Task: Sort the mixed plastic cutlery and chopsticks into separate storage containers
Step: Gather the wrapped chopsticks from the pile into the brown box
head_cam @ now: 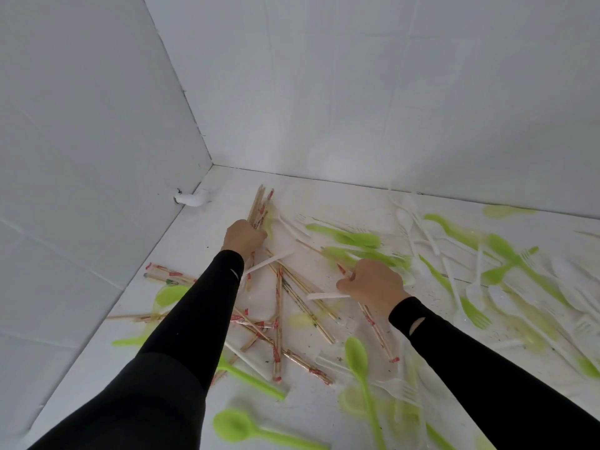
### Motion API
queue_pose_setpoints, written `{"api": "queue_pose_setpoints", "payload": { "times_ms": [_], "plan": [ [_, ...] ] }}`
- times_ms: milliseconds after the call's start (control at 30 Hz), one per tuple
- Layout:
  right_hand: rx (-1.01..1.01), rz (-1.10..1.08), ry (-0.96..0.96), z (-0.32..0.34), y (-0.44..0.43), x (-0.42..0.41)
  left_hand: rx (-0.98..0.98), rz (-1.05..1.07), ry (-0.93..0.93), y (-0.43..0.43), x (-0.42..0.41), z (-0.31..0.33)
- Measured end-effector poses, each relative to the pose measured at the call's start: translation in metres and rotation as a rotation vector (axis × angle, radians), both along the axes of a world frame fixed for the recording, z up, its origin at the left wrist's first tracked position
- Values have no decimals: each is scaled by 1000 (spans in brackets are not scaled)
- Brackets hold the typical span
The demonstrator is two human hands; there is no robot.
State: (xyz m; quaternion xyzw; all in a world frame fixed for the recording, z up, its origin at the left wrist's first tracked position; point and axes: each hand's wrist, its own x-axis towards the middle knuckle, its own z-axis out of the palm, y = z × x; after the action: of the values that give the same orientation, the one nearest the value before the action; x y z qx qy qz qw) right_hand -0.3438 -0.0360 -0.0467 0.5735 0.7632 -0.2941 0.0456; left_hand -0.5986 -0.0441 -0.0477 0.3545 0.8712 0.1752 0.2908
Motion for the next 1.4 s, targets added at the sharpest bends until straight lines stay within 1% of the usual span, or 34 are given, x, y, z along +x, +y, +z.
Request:
{"api": "queue_pose_setpoints", "payload": {
  "times_ms": [67,133,167,233,333,467,567,700,767,833,900,933,1000,1033,1100,1200,1300,1400],
  "plan": [
    [11,-4,84,7,4,1,13,2,-16,1,-4,4],
    [-32,-12,241,14,11,1,75,16,-53,1,-10,10],
    [-68,-8,318,19,15,2,121,24,-68,0,-14,14],
    [-123,25,409,27,24,2,225,29,-74,-3,-20,23],
    [-192,44,556,36,32,2,454,61,-135,-9,-23,33],
    [-138,40,672,47,34,-2,732,116,-310,-17,-16,50],
    [-105,-1,816,53,33,-10,915,85,-431,-30,-7,60],
    [-92,33,992,63,30,-23,1050,81,-557,-43,4,69],
    [-63,25,1076,68,25,-31,1123,133,-569,-46,8,70],
    [-76,-23,1168,69,19,-39,1180,167,-507,-50,15,68],
    [-162,-78,1224,66,11,-47,1211,160,-445,-54,28,62],
    [-179,-90,1221,62,7,-49,1215,147,-428,-55,36,59],
    [-134,-87,1213,54,-1,-51,1196,99,-402,-57,52,51],
    [-104,-99,1239,50,-5,-51,1176,66,-388,-57,59,47],
    [-64,-138,1256,43,-10,-49,1142,25,-398,-59,71,37],
    [-12,-141,1126,25,-13,-42,1094,31,-431,-61,85,19],
    [-53,-91,1007,5,-14,-37,1006,6,-438,-65,93,2],
    [-102,-109,935,3,-10,-32,896,-36,-413,-69,96,-10]
  ]
}}
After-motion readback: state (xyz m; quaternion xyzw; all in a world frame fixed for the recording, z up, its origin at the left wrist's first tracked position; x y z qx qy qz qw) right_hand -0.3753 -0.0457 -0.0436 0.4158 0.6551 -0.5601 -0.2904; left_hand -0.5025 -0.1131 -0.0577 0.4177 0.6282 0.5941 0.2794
